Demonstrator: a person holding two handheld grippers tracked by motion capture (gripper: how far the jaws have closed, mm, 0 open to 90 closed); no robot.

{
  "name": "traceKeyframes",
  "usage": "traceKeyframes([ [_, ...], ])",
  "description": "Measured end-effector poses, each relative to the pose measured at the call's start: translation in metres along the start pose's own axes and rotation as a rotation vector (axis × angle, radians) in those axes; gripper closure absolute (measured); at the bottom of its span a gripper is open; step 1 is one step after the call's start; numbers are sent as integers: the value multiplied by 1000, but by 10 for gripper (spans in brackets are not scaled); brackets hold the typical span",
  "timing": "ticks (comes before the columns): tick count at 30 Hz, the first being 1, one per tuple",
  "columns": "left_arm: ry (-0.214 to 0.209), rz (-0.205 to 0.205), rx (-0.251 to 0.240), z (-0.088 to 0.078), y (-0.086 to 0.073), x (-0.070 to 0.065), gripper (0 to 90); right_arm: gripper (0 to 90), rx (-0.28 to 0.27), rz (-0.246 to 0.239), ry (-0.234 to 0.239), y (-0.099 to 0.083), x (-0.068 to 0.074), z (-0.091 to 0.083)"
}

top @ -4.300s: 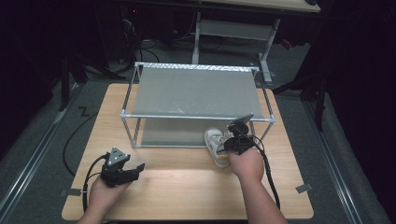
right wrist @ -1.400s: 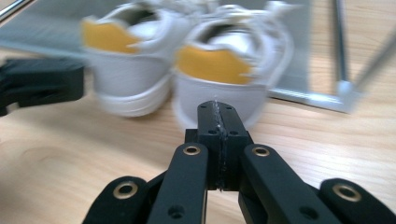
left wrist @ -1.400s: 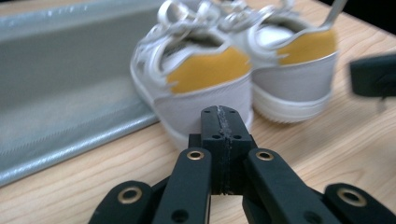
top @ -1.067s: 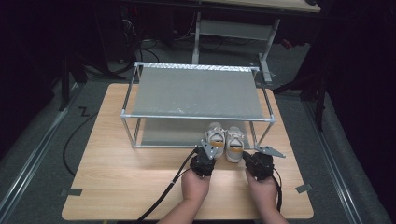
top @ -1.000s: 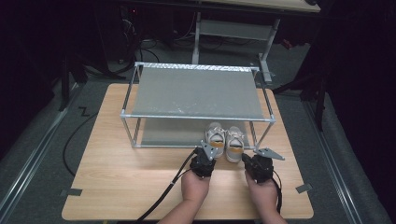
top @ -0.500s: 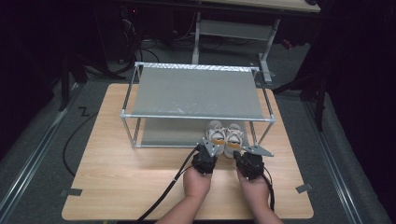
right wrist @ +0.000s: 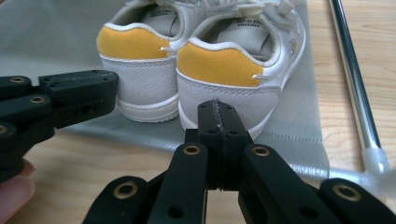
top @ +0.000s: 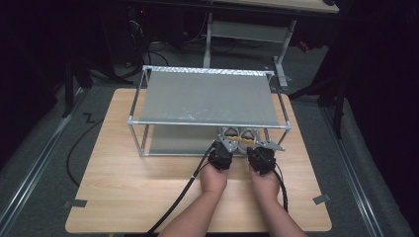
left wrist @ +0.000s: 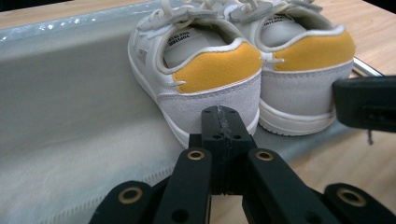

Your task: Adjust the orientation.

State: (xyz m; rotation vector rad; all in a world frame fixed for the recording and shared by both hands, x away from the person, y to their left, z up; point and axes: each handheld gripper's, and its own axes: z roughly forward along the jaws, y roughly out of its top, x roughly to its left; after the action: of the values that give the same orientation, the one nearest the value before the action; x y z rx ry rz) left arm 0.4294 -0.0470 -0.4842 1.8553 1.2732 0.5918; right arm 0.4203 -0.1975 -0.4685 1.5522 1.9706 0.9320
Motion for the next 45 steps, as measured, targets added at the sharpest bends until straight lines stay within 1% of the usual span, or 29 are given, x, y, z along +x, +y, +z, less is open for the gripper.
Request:
traceKeyframes([
  [3,1,0,4,4,2,1,898,900,4,4,-9,2,-1,4],
  [5,18,18,4,9,4,1,899,900,5,26,-8,6,-3,10],
  [10,14,4,16,9,6,1,898,900,13,31,-17,9,-2,12],
  [11,6,12,1,3,4,1,898,900,21,39,-10,6,1,8],
  [12,-2,7,-7,-1,2,2,898,900,20,8,-15,4,0,6],
  [14,-8,7,-8,-5,0,3,898,900,16,-2,-15,3,0,3],
  [16,-29,17,-21,-19,-7,9,897,900,9,-8,-3,-1,0,-7],
  [17,-46,23,-13,-24,-9,12,896,900,9,-10,-1,-3,2,-10],
  [19,-52,43,-15,-36,-15,20,883,900,5,-37,-1,-7,4,-17],
  [21,-68,57,-2,-50,-21,32,862,900,13,-42,10,-11,6,-23],
  [22,-68,57,-2,-50,-21,32,856,900,13,-42,10,-11,6,-23],
  [23,-52,81,4,-67,-28,47,856,900,18,-57,16,-16,6,-29],
  [27,-37,107,53,-105,-43,87,841,900,37,-66,28,-24,3,-46],
  [28,-37,107,53,-105,-43,87,832,900,41,-69,25,-27,1,-51],
  [29,-10,121,71,-125,-52,111,827,900,50,-66,20,-29,-2,-55],
  [30,-10,121,71,-125,-52,111,822,900,55,-63,14,-32,-5,-58],
  [31,4,100,86,-145,-60,136,815,900,59,-60,10,-35,-8,-62],
  [32,4,100,86,-145,-60,136,809,900,62,-62,3,-37,-12,-66],
  [33,16,61,84,-163,-68,162,804,900,63,-56,-4,-39,-16,-70],
  [34,19,44,90,-170,-73,173,789,900,65,-52,-11,-41,-21,-74],
  [36,51,36,85,-181,-87,193,751,900,67,-43,-26,-45,-29,-82],
  [37,51,36,85,-181,-87,193,725,900,67,-43,-26,-45,-29,-82],
  [38,76,47,78,-184,-97,201,725,900,67,-42,-32,-47,-33,-85],
  [39,64,28,110,-186,-109,215,719,900,68,-27,-37,-53,-40,-91],
  [40,35,12,114,-186,-107,222,713,900,68,-11,-35,-54,-43,-93],
  [42,33,8,100,-188,-105,225,669,900,67,2,-32,-54,-46,-94],
  [43,44,-25,71,-192,-104,228,669,900,59,12,-39,-53,-48,-95],
  [44,44,-25,71,-192,-104,228,669,900,58,11,-37,-53,-49,-94],
  [45,18,-77,66,-191,-105,228,669,900,62,13,-37,-53,-49,-93],
])
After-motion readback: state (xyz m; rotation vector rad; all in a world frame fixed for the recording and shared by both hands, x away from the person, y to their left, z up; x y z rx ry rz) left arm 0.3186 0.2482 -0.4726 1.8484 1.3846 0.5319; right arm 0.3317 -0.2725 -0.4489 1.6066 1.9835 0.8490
